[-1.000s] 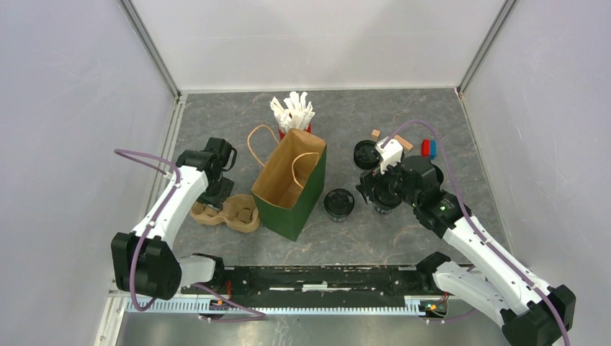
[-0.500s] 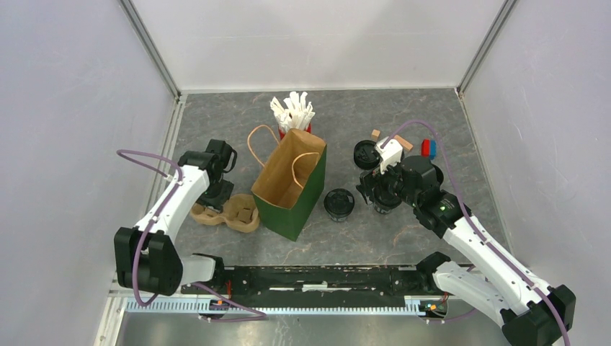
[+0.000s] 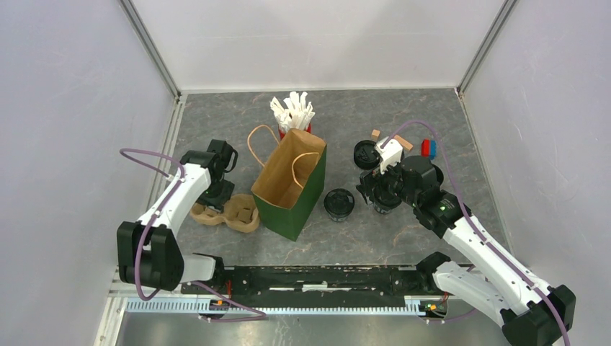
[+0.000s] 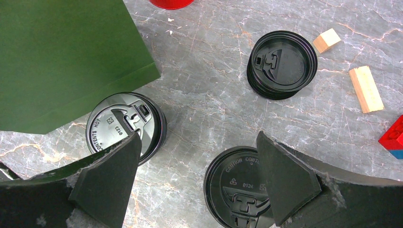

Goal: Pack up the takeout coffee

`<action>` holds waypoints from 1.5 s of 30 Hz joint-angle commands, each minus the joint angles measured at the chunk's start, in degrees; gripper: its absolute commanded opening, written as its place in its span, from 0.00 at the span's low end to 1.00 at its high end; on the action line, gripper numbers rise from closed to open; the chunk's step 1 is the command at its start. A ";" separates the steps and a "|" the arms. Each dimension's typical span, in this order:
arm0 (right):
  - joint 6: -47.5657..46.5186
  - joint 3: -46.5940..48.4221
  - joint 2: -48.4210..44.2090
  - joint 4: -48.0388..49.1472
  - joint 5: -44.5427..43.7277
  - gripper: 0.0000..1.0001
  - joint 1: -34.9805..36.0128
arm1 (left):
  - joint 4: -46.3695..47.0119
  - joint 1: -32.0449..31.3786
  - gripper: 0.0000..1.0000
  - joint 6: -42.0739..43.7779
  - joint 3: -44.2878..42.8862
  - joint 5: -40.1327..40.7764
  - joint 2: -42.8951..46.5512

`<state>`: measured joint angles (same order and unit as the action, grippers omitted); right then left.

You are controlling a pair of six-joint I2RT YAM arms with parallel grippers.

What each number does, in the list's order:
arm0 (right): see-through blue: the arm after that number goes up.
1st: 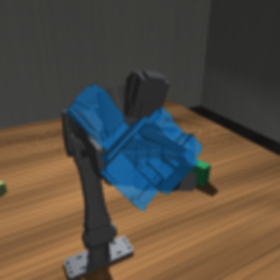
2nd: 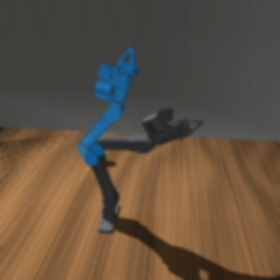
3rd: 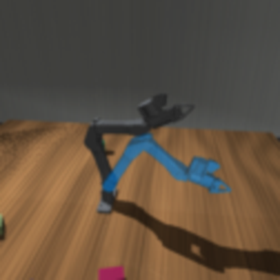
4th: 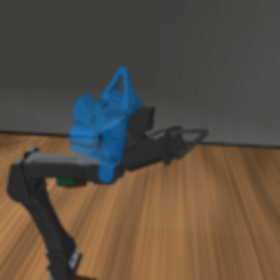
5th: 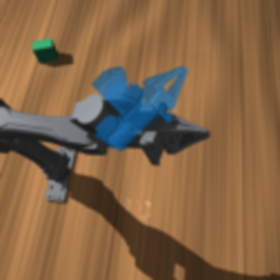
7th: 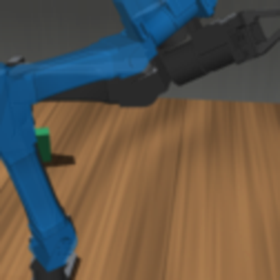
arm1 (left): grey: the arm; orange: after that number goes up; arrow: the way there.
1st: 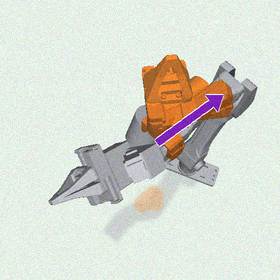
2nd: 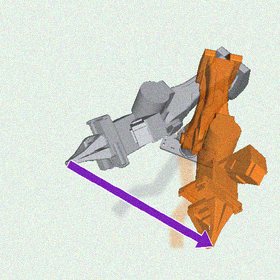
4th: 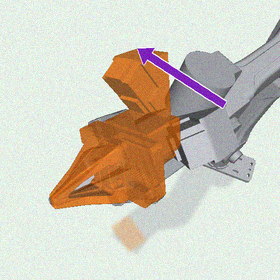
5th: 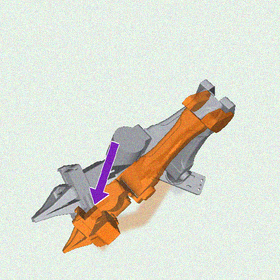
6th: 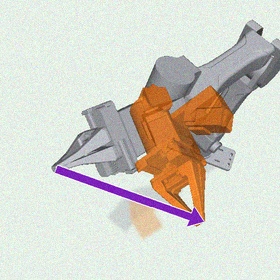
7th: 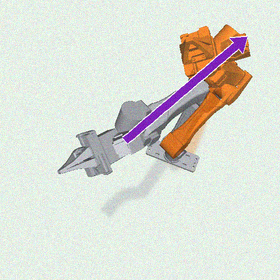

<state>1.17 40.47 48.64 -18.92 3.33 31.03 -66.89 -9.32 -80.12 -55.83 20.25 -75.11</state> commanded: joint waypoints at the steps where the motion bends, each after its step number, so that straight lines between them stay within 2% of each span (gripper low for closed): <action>1: -0.69 0.50 -0.53 1.94 -0.70 0.98 -0.03 | 1.50 0.53 0.54 -2.41 0.29 0.12 -0.36; 15: -0.65 0.47 -0.68 1.87 -0.78 0.98 0.00 | 1.40 0.62 0.49 -2.76 1.24 -0.37 -0.34; 20: -0.68 0.32 -0.68 1.94 -0.87 0.98 -0.02 | 0.90 0.62 0.43 -2.84 1.10 -0.17 0.20; 28: -0.66 0.15 -0.61 2.13 -0.87 0.98 -0.01 | -2.01 0.71 0.35 -2.95 -1.78 1.76 3.27; 34: -0.71 0.15 -0.35 2.37 -0.61 0.98 0.00 | -3.93 0.71 0.34 -2.68 -3.69 2.92 5.43; 39: -0.65 0.05 -0.41 2.31 -0.44 0.98 -0.01 | -5.87 0.71 0.34 -1.75 -5.77 5.52 6.68; 45: -0.65 -0.03 -0.84 2.25 -0.27 0.98 -0.01 | -8.92 0.71 0.34 4.70 -11.84 14.87 8.72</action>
<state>1.15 40.47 48.64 -18.90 3.16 31.03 -73.14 -8.95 -79.88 -62.13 25.63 -69.21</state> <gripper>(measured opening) 0.979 0.403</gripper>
